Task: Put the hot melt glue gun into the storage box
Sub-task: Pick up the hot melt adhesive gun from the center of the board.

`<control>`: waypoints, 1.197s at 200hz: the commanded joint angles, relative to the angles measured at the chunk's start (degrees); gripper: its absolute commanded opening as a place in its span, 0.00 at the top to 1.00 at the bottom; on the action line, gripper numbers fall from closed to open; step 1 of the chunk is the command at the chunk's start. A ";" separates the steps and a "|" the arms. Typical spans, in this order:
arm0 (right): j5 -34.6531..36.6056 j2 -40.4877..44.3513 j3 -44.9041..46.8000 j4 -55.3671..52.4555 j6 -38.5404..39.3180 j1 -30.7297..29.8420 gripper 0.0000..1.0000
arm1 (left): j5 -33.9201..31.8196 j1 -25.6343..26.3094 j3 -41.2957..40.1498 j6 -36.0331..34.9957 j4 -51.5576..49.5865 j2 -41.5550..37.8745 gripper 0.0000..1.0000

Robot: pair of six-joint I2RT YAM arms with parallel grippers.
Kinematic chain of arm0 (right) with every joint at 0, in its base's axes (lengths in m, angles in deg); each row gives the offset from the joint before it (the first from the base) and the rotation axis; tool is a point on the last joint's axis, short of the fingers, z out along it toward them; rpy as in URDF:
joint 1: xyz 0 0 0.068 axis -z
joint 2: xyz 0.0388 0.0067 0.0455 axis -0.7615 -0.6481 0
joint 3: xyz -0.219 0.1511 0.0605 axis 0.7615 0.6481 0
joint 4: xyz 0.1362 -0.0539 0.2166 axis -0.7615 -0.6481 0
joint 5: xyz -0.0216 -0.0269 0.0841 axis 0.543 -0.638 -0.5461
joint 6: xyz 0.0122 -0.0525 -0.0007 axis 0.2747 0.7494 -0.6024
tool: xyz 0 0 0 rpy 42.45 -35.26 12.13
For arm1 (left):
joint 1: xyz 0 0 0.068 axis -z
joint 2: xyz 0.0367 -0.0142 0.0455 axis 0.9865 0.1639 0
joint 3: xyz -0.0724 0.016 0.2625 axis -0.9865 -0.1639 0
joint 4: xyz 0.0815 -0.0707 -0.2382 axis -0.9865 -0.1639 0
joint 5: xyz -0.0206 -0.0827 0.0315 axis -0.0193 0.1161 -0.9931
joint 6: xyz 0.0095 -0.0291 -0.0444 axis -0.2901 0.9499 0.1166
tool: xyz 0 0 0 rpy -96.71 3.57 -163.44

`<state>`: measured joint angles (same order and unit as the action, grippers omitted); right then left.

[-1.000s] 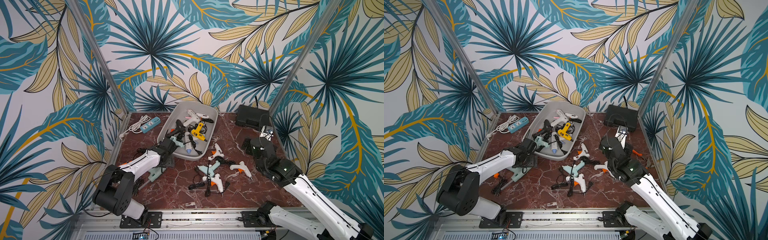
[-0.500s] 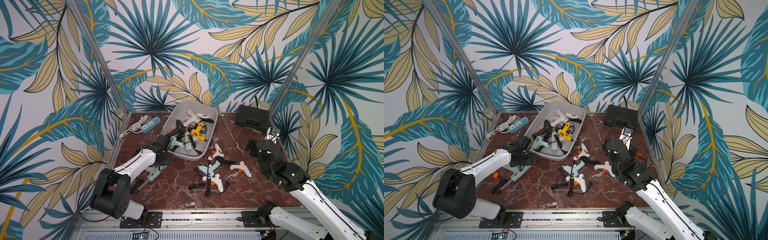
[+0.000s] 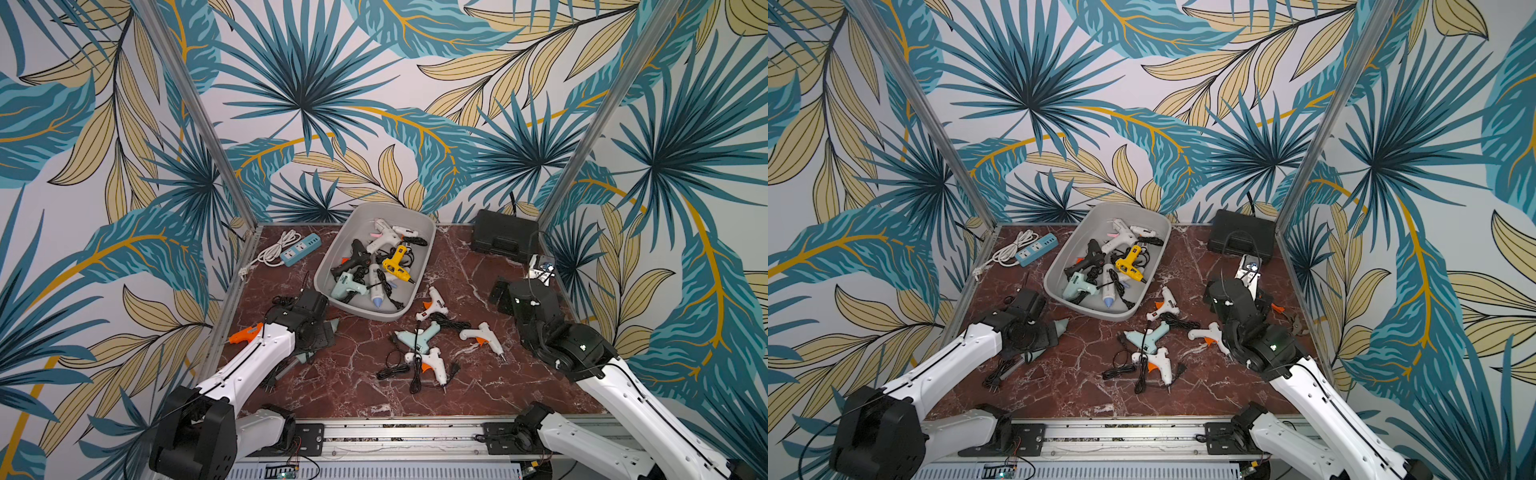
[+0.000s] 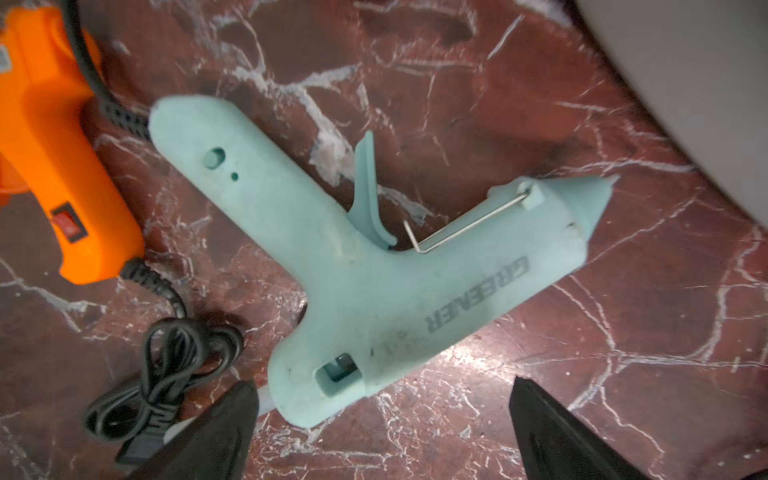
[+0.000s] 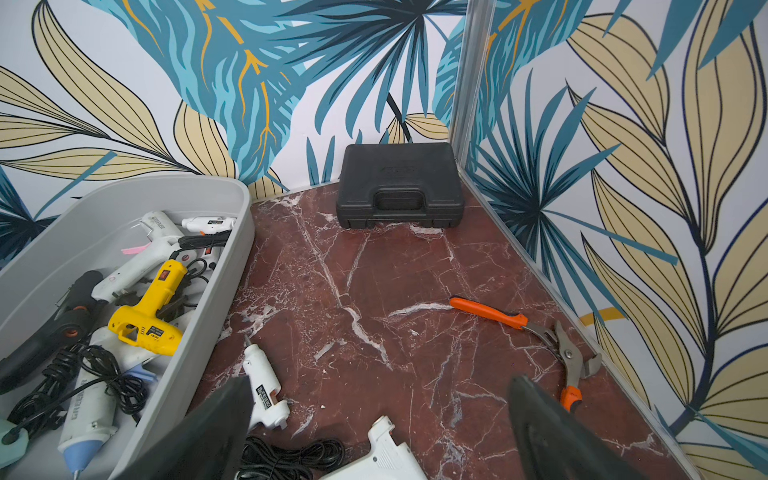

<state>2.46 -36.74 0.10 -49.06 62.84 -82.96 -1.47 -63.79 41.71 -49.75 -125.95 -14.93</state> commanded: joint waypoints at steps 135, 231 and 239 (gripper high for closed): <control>-0.42 -0.69 1.07 2.40 2.39 0.06 0.01 | 3.26 2.84 -3.47 2.30 11.44 9.09 0.09; -1.53 -1.64 0.19 3.52 2.78 0.11 0.00 | -1.58 5.04 -2.15 3.80 12.16 13.16 0.13; -1.64 -1.54 0.18 3.49 2.82 0.06 0.01 | -1.37 5.05 -1.97 3.54 12.66 13.89 0.12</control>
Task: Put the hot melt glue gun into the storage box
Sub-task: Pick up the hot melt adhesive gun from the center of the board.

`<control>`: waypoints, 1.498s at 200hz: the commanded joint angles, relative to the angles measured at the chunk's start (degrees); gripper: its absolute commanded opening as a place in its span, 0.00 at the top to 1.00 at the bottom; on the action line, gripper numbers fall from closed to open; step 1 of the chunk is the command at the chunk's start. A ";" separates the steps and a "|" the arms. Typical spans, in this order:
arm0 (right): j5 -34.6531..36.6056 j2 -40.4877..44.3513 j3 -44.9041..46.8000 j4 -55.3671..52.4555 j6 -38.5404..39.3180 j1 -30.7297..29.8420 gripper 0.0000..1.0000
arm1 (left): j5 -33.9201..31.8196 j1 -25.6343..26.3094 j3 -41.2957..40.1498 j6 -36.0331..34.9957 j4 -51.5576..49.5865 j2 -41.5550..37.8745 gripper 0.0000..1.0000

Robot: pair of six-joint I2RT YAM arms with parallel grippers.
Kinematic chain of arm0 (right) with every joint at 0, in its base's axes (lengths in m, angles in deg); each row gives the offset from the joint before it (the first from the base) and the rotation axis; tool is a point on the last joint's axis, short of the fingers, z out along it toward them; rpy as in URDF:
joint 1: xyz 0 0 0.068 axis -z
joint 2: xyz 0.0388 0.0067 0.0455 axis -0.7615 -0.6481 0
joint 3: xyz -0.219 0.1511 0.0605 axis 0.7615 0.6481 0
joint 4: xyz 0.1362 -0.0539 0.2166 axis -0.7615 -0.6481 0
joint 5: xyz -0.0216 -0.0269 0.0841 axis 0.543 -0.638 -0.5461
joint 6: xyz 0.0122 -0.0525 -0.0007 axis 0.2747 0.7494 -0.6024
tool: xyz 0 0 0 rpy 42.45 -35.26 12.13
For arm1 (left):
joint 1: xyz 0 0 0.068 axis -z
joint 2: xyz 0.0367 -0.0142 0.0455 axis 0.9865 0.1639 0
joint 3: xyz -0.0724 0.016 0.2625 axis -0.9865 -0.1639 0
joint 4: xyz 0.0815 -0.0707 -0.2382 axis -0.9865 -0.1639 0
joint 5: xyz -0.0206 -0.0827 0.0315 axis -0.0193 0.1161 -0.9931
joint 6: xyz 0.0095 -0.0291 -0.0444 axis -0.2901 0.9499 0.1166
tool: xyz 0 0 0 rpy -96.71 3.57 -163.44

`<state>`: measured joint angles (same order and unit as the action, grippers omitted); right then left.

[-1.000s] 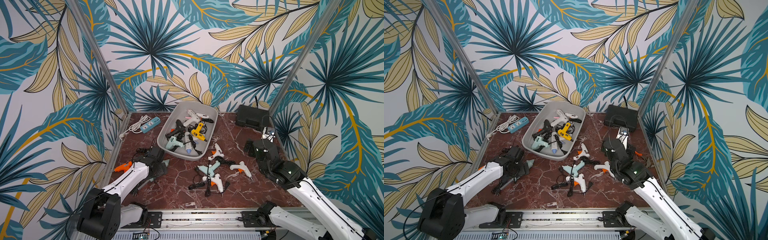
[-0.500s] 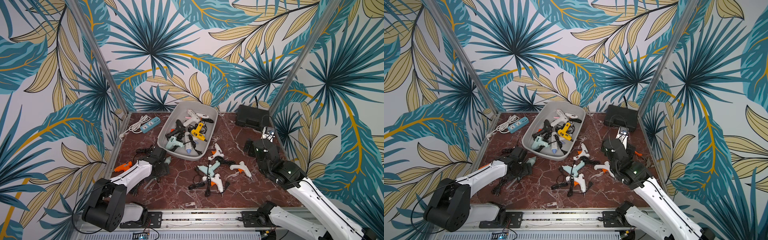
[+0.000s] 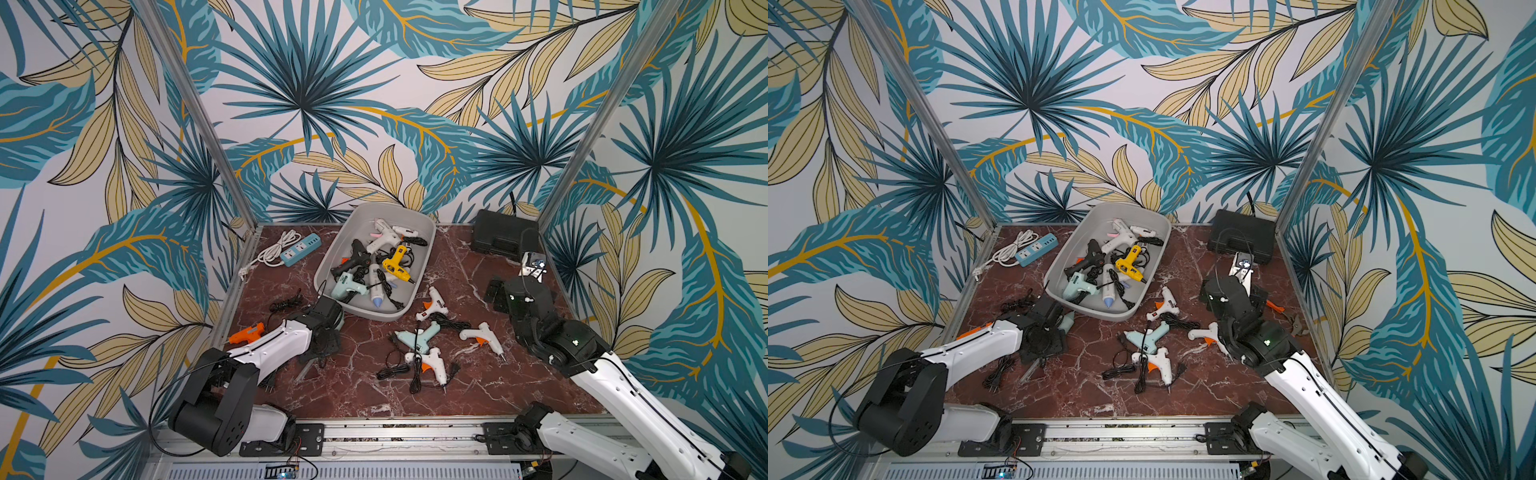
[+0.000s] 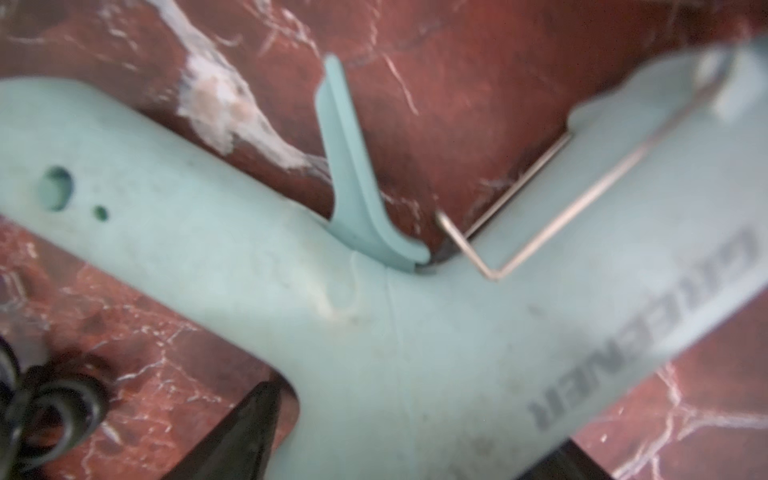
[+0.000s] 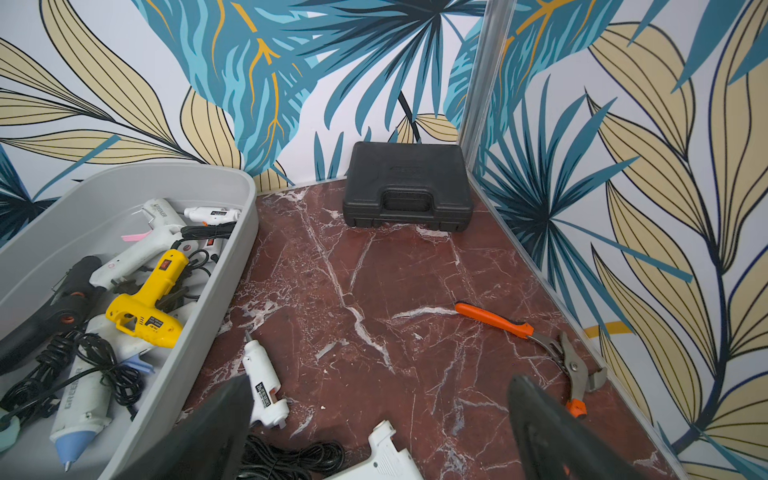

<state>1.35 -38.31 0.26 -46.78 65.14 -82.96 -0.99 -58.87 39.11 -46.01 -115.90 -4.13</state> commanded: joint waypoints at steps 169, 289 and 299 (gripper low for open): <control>-0.80 0.78 0.36 0.71 0.52 0.13 0.01 | -8.93 0.55 1.76 4.89 0.10 -2.26 1.00; 0.07 1.10 1.00 2.17 0.87 0.06 0.01 | -9.13 1.04 7.58 7.06 -2.10 -22.68 1.00; 0.10 1.14 1.00 2.31 0.97 0.08 0.00 | -9.27 1.12 8.23 6.93 -1.92 -23.70 1.00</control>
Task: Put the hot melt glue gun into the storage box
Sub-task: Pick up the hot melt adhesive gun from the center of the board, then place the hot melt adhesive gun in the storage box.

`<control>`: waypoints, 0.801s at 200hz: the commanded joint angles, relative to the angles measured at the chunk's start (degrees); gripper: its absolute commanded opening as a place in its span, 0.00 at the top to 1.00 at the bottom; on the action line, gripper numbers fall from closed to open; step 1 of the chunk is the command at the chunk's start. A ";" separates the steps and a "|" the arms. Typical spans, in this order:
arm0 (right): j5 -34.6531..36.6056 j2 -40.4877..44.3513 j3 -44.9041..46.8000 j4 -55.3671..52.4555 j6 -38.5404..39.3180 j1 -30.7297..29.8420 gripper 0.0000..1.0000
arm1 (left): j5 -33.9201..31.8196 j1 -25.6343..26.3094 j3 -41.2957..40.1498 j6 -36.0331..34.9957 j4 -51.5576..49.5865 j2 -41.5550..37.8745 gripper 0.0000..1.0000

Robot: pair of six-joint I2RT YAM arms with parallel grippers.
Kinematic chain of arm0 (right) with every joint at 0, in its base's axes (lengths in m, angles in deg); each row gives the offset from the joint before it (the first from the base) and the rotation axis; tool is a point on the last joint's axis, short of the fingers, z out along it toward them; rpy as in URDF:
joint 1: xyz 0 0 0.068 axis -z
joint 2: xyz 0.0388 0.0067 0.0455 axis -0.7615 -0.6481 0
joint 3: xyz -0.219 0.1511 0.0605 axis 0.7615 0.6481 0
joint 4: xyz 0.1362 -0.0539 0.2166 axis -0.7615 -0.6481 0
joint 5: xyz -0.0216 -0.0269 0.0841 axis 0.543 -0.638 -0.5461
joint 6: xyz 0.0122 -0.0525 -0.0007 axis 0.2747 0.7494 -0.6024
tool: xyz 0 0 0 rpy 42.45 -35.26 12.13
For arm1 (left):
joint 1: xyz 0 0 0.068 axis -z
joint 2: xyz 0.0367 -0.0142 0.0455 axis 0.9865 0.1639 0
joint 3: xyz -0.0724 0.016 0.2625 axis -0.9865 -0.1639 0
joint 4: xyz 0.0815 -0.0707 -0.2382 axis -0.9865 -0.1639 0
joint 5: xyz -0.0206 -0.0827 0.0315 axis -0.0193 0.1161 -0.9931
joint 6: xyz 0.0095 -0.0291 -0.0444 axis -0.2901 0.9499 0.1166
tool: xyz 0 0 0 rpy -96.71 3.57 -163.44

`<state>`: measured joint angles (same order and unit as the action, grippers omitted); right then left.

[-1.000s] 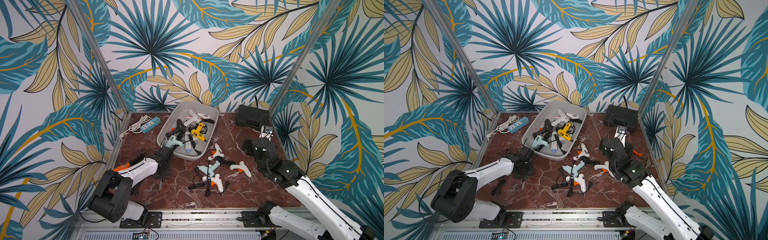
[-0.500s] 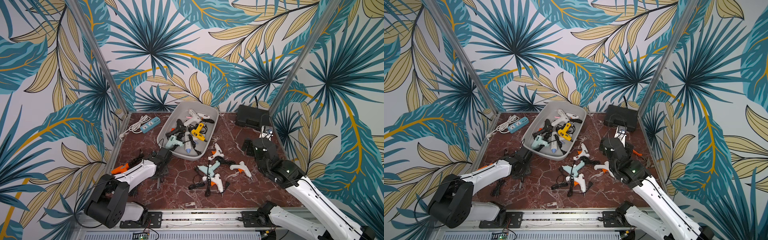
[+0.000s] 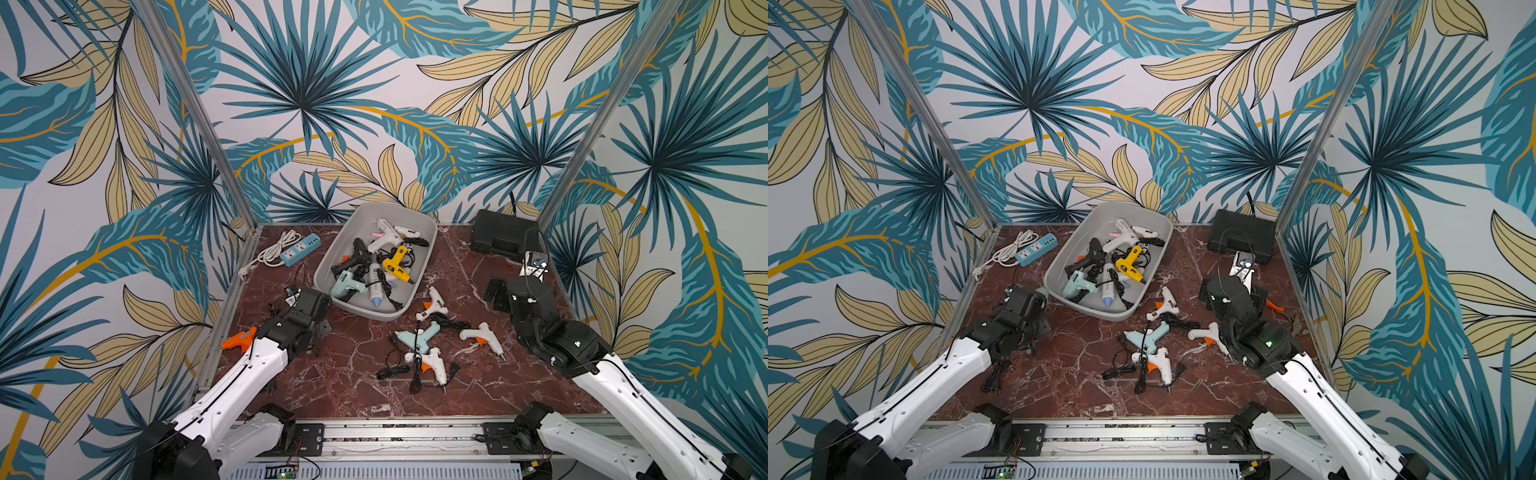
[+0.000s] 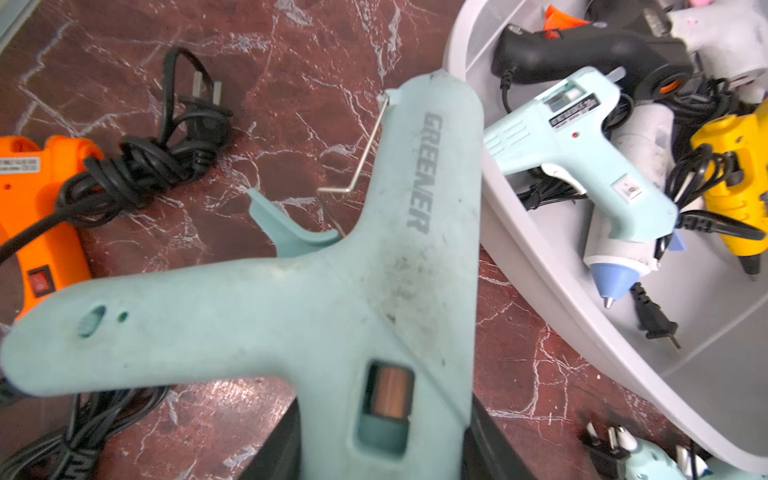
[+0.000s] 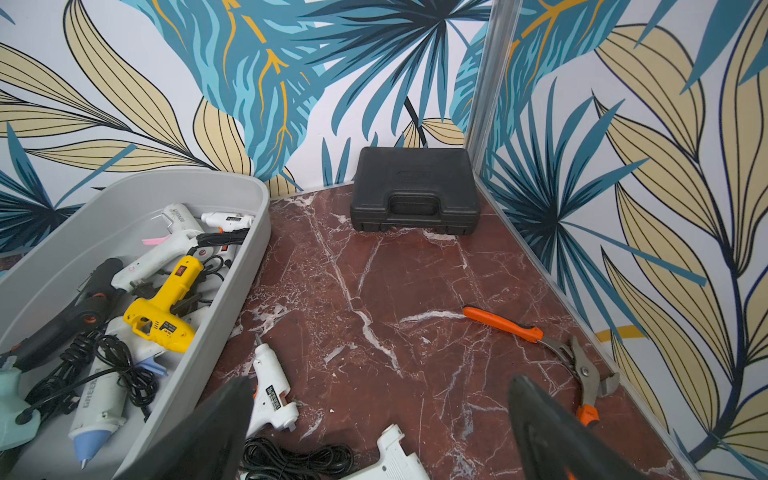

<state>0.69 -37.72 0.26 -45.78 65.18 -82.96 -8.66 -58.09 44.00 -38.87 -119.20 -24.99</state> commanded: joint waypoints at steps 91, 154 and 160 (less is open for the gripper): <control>0.47 0.59 1.59 2.88 1.19 0.06 0.01 | -0.84 0.48 18.21 -14.12 6.32 -1.14 1.00; 0.77 1.47 2.31 3.78 1.03 0.11 0.00 | -0.29 0.45 31.18 -26.91 12.10 6.07 1.00; 0.81 1.45 2.40 3.78 1.00 0.06 0.00 | -0.21 0.54 32.94 -27.68 11.63 6.99 1.00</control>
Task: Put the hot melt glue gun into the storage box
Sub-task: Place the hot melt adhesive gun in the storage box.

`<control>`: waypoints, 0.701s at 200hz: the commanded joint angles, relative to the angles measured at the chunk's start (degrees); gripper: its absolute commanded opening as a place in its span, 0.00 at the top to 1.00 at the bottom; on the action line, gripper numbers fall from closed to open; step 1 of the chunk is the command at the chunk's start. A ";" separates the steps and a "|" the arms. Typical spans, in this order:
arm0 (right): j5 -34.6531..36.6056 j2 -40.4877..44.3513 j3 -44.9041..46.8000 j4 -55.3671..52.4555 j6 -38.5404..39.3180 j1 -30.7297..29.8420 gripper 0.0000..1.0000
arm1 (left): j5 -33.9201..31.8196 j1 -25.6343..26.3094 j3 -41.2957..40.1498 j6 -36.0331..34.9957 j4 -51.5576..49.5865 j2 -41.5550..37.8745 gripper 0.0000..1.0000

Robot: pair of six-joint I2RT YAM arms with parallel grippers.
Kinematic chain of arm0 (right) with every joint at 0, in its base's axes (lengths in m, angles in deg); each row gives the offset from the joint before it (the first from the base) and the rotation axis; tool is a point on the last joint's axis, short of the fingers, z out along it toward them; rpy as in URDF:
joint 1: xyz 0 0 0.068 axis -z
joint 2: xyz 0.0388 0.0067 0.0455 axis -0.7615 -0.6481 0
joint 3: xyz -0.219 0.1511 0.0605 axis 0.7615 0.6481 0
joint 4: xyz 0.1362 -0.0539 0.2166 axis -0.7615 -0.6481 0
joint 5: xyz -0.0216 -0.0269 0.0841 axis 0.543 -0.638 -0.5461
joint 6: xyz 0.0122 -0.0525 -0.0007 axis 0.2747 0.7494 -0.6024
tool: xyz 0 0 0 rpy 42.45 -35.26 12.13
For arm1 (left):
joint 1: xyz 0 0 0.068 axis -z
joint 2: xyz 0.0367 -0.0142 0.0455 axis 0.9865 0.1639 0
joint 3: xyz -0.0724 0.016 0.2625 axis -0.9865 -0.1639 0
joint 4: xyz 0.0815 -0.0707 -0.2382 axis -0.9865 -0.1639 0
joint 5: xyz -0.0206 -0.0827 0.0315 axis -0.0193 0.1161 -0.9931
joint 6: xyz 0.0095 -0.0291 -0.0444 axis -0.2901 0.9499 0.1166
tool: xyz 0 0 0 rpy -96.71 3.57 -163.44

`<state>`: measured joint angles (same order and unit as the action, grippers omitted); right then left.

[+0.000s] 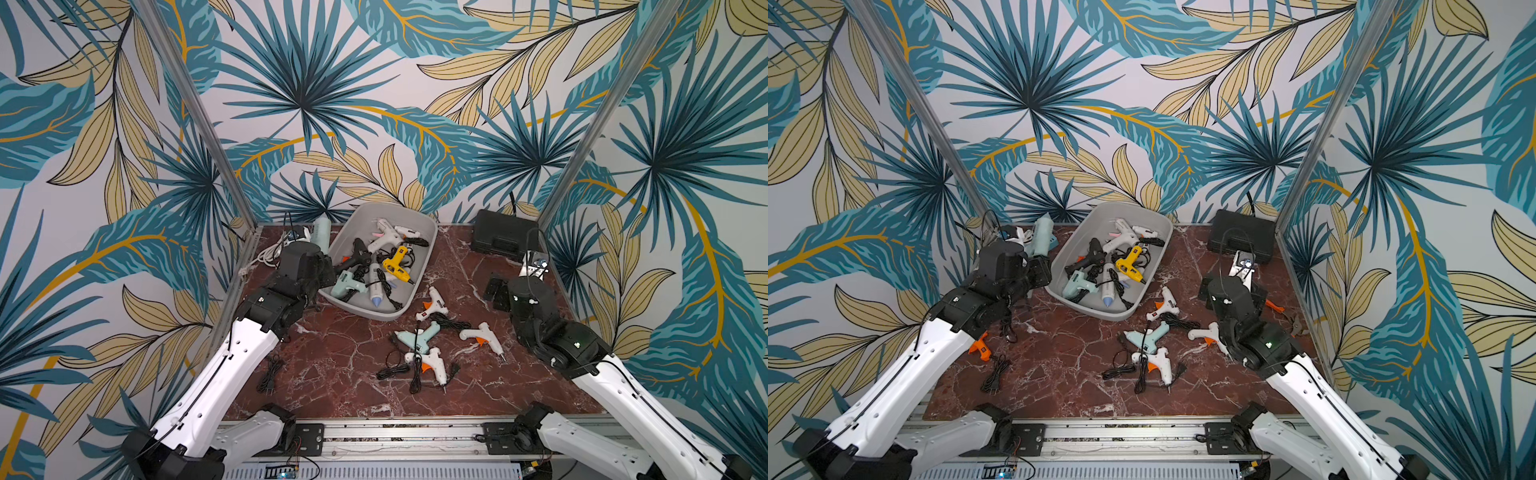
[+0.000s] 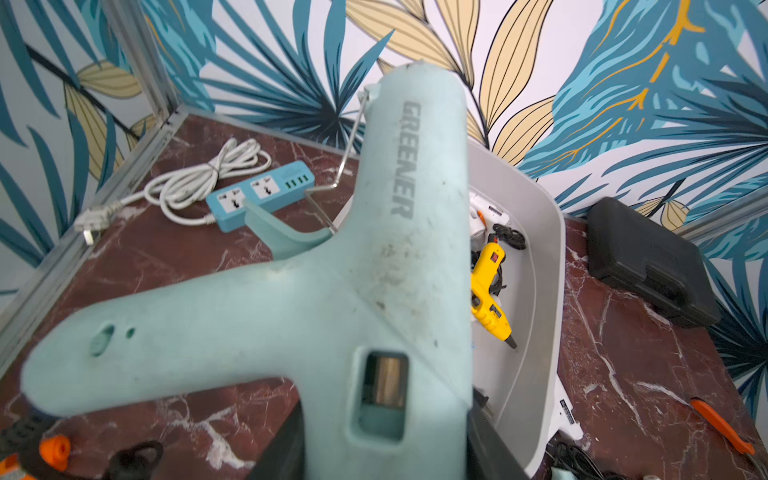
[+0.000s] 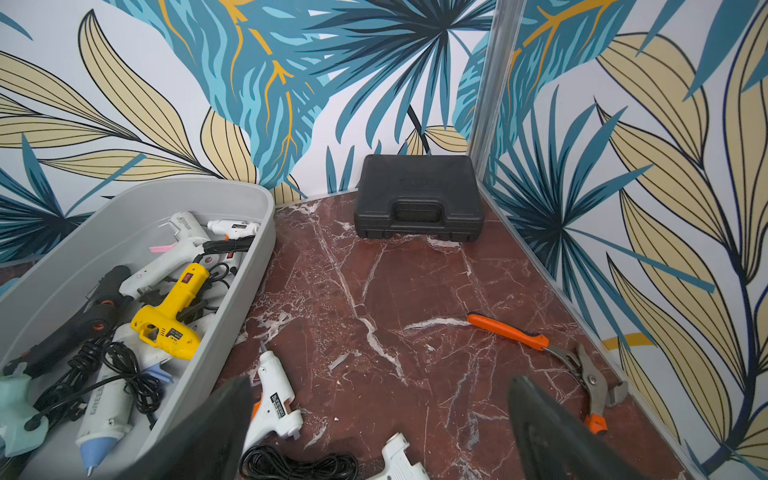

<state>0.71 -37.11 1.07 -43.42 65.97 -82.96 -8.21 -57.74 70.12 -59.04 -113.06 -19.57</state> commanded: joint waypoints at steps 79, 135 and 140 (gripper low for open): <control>0.91 -0.56 3.25 4.14 0.33 0.07 0.01 | 7.40 2.33 27.49 -15.48 3.81 15.48 1.00; -1.72 -2.93 3.83 6.20 -0.71 0.12 0.00 | 12.01 6.28 43.23 -18.90 3.51 30.46 1.00; -1.86 -3.15 3.99 6.38 -0.79 0.08 0.01 | 13.62 6.46 44.46 -19.26 3.60 31.92 1.00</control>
<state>-0.10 -39.71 3.60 -39.24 65.90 -82.96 1.78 -52.45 108.74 -74.54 -113.10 8.39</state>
